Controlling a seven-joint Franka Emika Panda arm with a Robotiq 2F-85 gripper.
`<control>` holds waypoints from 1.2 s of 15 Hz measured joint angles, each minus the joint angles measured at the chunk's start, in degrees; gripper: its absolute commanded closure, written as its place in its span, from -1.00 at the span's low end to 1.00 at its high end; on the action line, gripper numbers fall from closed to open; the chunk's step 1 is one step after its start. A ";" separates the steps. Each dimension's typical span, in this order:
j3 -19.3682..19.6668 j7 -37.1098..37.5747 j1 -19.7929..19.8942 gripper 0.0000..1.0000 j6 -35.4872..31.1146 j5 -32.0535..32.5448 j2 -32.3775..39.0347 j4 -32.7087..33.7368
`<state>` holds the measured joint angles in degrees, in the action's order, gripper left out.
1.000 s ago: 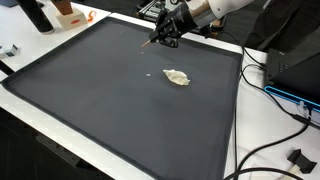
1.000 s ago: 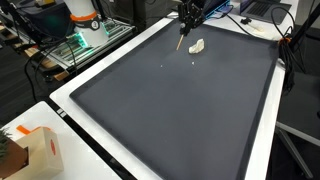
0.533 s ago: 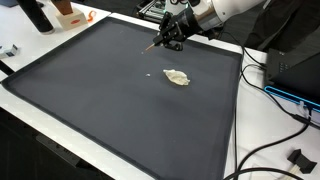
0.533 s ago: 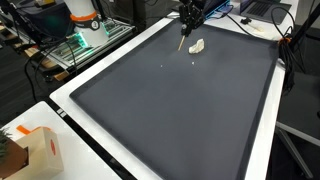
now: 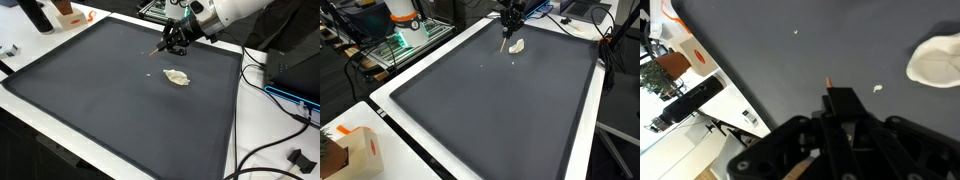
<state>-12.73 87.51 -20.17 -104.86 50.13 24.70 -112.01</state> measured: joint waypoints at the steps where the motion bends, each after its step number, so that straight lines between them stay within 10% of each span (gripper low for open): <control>1: 0.00 -0.03 -0.17 0.94 -0.20 0.00 0.19 0.02; 18: 1.08 -12.52 0.71 0.94 -13.92 2.28 0.08 0.06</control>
<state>-11.65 74.99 -19.46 -118.77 52.41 24.78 -111.96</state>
